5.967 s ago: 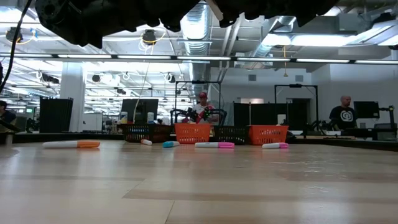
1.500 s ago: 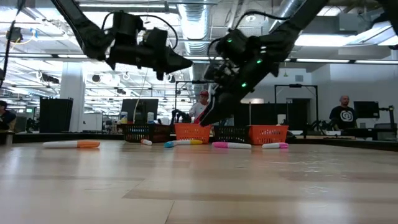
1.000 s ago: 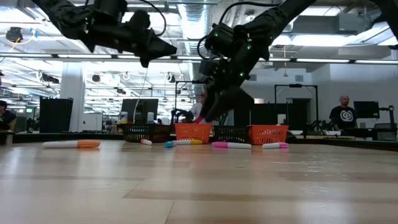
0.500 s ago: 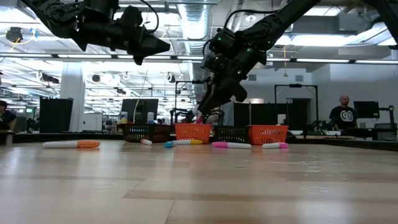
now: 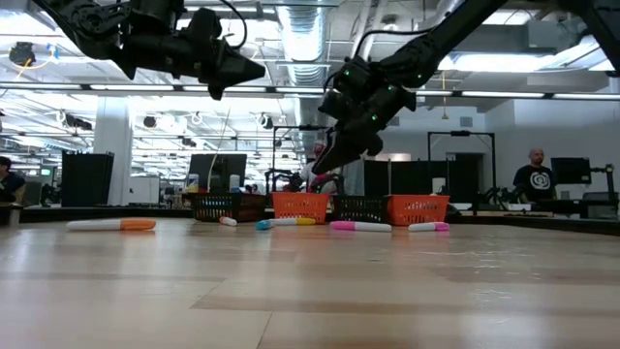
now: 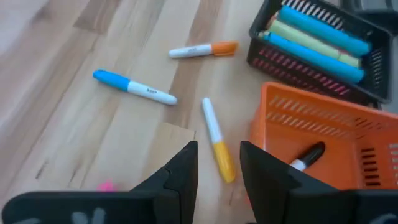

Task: Pick & Place Markers
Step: Put the small yellow highlighter pen into the left orange basket

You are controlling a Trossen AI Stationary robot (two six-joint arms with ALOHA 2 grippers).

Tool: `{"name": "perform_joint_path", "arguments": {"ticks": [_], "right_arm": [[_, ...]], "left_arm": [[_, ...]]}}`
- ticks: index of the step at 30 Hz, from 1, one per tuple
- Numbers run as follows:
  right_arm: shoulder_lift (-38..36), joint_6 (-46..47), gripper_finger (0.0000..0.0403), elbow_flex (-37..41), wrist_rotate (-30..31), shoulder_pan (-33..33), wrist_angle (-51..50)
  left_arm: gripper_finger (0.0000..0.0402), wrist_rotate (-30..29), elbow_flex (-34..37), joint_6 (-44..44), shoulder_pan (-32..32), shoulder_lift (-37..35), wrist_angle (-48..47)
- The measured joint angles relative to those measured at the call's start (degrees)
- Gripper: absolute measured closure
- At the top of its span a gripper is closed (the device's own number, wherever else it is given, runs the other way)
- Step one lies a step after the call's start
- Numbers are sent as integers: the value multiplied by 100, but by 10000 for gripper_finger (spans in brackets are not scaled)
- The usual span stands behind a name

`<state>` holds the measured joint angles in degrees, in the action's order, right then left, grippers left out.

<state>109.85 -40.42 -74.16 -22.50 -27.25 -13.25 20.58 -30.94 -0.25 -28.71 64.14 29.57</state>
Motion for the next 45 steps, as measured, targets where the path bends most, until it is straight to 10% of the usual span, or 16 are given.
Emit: {"name": "perform_joint_path", "arguments": {"ticks": [23,39,45], "right_arm": [[1299,-562,295,-1446,572,249,-1820],[1238,2729,295,-2379,343,355,-1837],[1234,2584,295,-2383,335,678,-1738]], "left_arm": [[368,-87,-2,0,-44,2,44],[368,-87,-7,0,-44,2,45],[368,-87,-7,0,-44,2,45]]}}
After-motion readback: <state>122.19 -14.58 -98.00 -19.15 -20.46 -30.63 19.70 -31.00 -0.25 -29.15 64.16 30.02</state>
